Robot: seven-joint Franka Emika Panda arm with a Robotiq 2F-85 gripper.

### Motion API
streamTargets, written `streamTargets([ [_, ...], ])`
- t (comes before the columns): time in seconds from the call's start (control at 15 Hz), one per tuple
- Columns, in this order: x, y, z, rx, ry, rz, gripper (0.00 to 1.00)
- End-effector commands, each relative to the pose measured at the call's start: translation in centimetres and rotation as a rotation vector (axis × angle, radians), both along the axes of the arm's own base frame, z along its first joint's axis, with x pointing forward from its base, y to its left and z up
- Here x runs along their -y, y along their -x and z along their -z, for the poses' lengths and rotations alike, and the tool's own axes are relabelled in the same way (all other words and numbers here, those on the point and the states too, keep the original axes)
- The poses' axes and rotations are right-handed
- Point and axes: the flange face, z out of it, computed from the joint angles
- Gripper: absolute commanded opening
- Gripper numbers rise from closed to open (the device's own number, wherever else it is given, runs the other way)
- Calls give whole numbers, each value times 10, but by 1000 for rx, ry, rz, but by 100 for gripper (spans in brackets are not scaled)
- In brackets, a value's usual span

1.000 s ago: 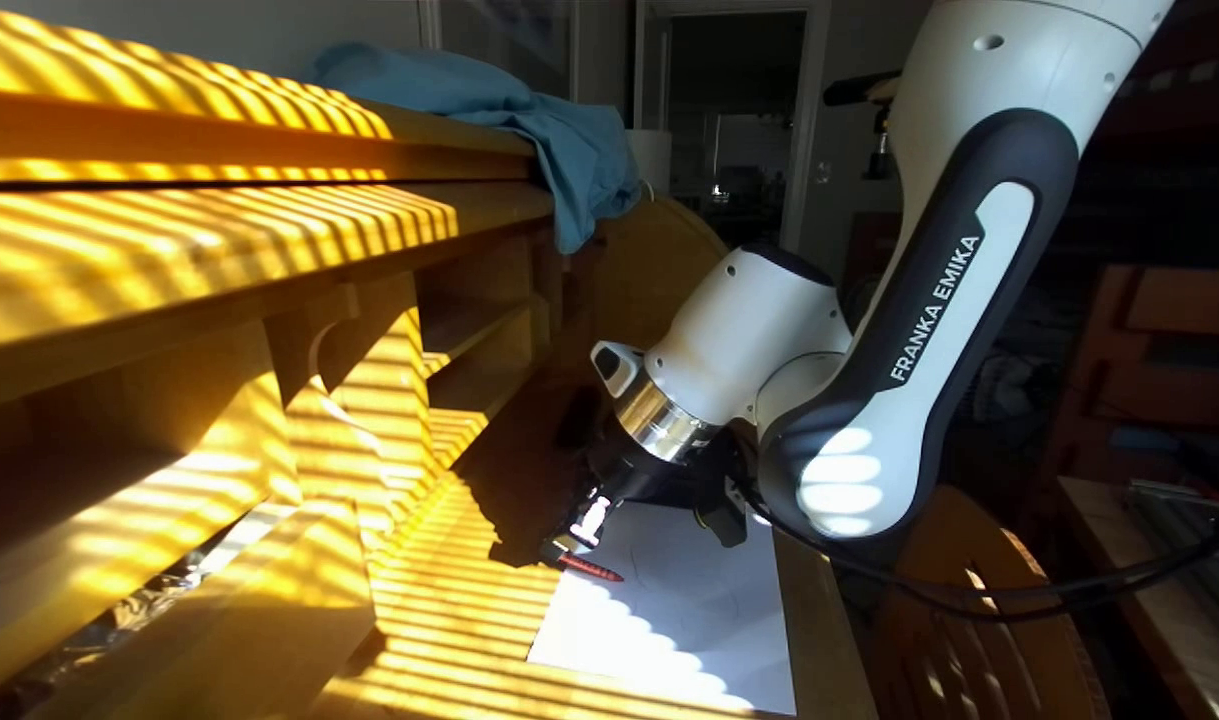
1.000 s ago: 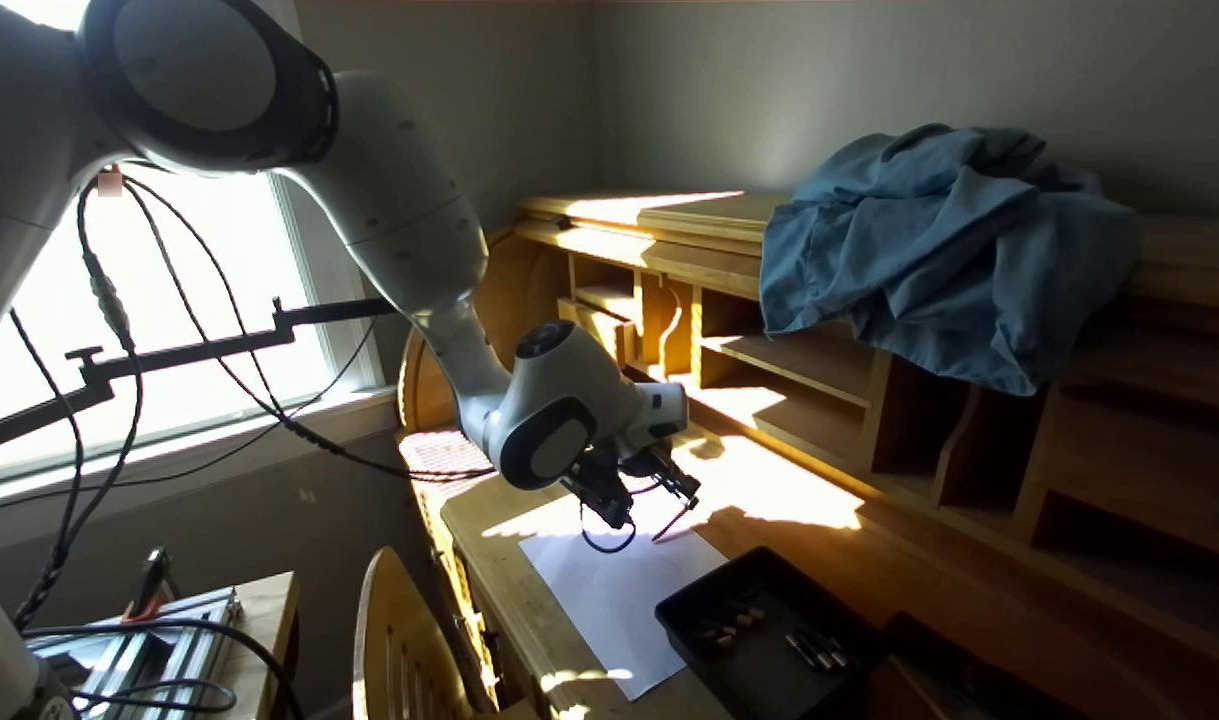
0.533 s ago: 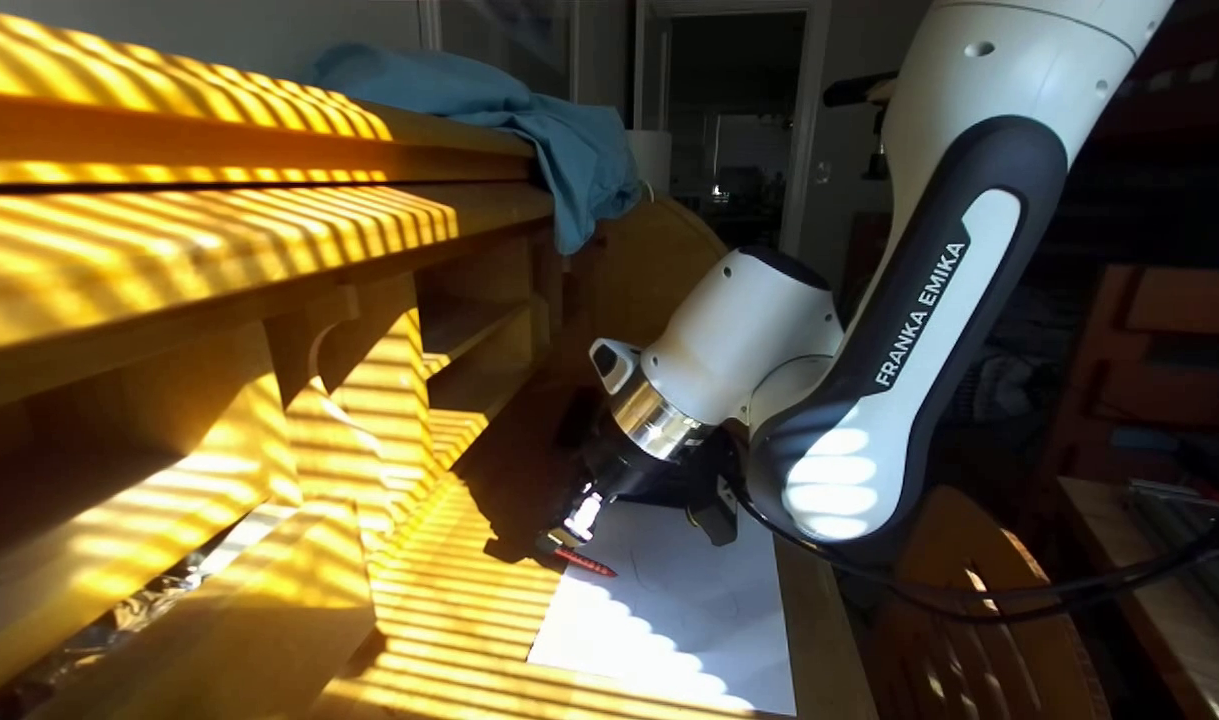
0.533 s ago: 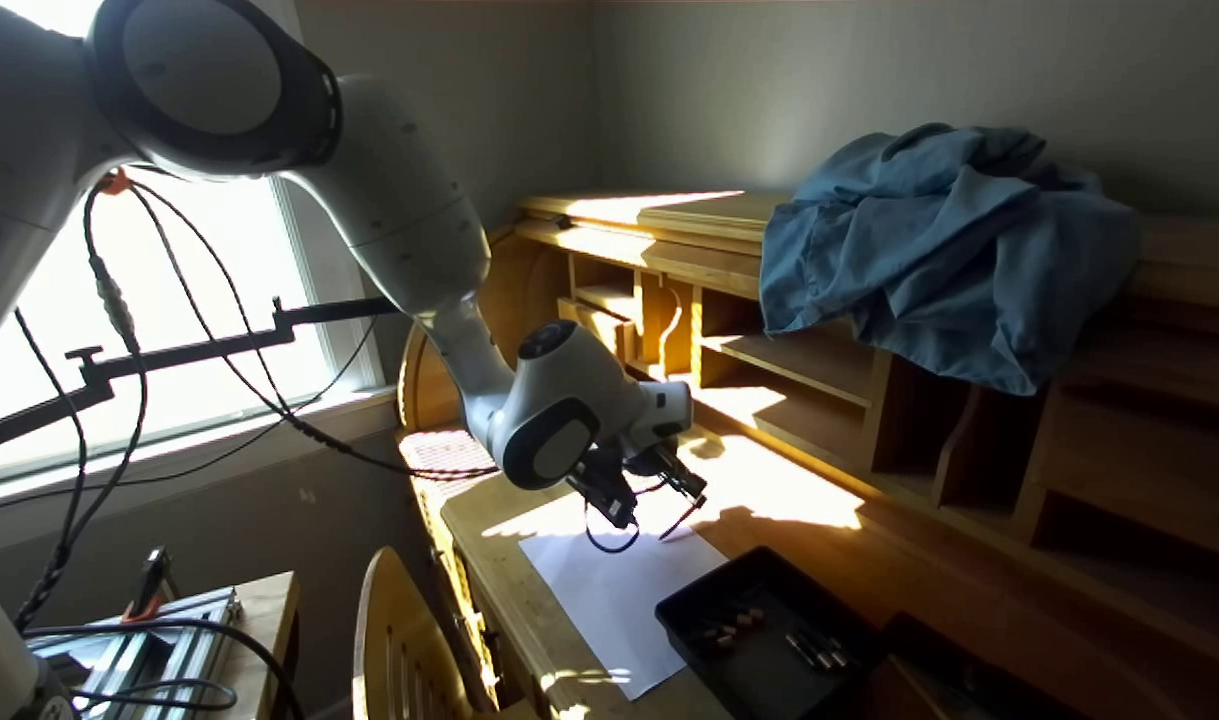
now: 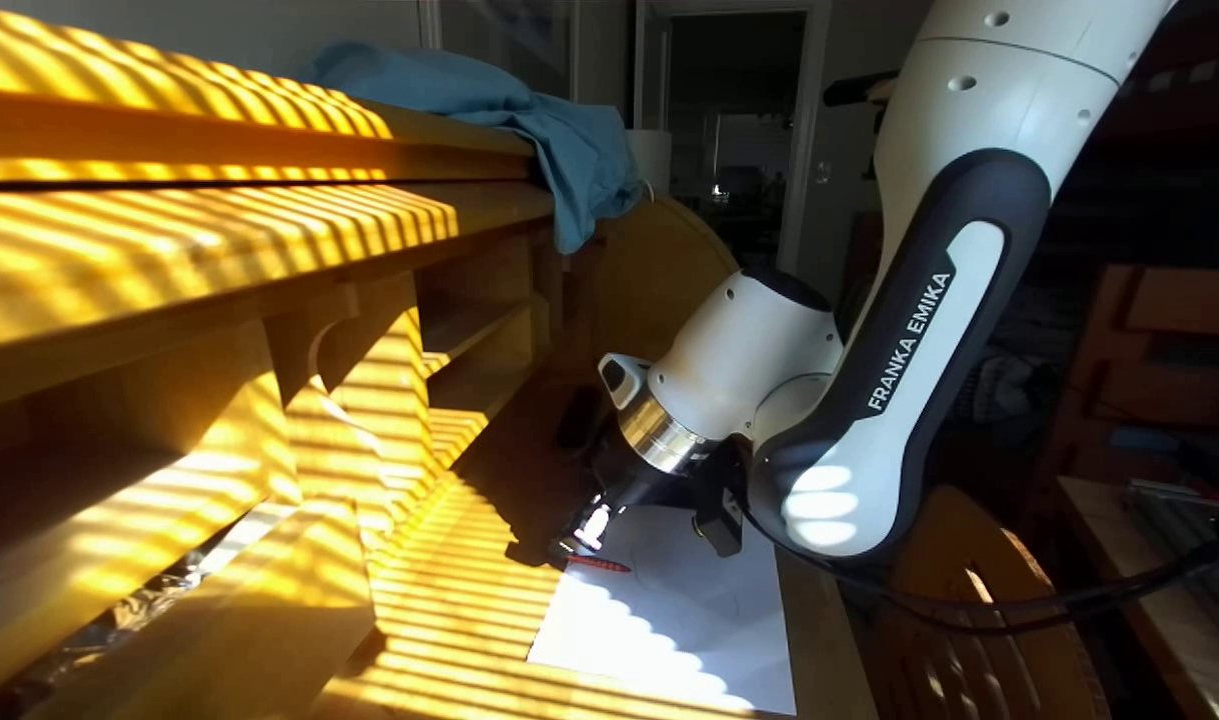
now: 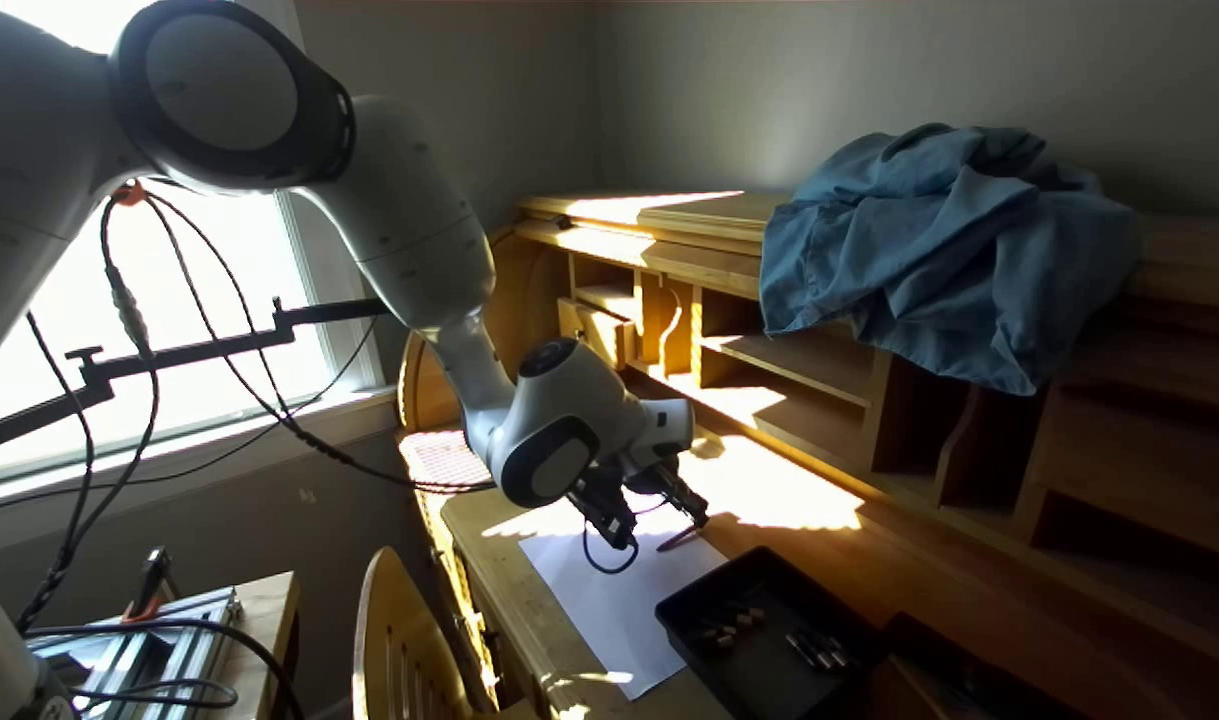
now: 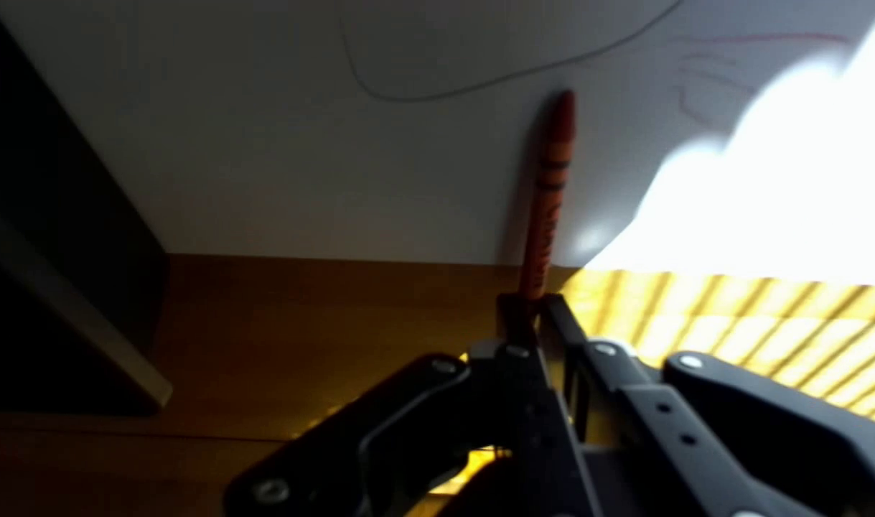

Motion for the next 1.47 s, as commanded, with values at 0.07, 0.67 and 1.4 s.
streamTargets([
  [0.07,-10,1,4,12,-8,9,2],
  [0.67,-26,-1,-3,29,-18,-19,2],
  [1.4,-19,3,-9,35,-36,-10,2],
])
